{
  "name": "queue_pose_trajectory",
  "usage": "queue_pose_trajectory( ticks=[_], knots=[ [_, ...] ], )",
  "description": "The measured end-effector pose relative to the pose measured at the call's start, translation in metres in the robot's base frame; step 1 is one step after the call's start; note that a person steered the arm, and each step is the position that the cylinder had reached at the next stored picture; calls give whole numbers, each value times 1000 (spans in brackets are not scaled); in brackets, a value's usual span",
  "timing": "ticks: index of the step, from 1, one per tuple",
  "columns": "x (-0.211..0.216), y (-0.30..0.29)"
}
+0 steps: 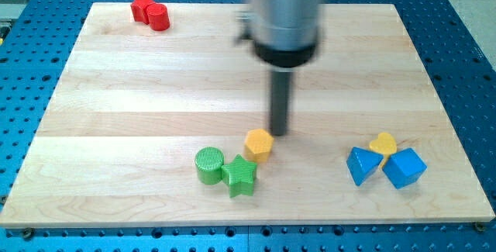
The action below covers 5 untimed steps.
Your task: Move the hexagon into the triangle
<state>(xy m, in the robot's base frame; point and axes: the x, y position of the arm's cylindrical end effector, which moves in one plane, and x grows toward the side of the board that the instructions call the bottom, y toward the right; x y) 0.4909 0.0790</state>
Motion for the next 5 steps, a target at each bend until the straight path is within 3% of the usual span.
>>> queue_pose_trajectory(
  ticks=[1, 2, 3, 5],
  knots=[
    [-7, -86],
    [23, -80],
    [23, -8],
    [35, -45]
  ],
)
